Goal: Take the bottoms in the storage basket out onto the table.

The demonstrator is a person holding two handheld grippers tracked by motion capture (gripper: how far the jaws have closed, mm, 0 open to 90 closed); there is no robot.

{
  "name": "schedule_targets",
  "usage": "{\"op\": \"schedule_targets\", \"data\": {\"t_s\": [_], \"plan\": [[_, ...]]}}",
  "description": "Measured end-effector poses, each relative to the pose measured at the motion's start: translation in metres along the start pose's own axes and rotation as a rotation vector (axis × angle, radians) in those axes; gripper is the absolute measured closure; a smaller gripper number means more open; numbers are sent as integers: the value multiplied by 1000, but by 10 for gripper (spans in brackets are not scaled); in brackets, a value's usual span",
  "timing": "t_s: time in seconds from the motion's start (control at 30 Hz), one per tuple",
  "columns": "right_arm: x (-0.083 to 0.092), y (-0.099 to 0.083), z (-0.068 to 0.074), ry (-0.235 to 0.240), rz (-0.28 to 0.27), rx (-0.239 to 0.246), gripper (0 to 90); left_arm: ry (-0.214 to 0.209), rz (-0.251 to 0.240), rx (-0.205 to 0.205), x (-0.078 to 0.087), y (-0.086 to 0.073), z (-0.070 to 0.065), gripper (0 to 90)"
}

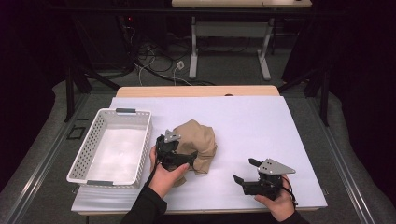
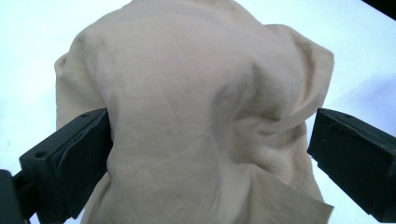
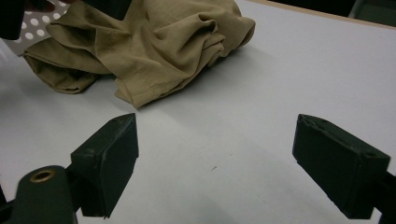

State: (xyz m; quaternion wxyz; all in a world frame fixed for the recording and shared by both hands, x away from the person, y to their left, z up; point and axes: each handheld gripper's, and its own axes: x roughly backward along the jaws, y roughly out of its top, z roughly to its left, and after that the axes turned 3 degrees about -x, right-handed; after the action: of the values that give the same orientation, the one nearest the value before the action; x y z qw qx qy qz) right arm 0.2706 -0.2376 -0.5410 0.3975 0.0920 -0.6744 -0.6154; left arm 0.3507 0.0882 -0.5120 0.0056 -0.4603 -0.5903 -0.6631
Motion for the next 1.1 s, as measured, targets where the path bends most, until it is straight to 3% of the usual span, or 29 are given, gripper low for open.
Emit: {"op": "schedule_targets", "data": {"t_s": [0.77,1.1], "plan": [[0,0,0,2,-1,-2,141,-43,-20,-17,23,13,0,7],[0,0,0,3,4,-3,141,-55,-52,-30,43,15,0,6]]}}
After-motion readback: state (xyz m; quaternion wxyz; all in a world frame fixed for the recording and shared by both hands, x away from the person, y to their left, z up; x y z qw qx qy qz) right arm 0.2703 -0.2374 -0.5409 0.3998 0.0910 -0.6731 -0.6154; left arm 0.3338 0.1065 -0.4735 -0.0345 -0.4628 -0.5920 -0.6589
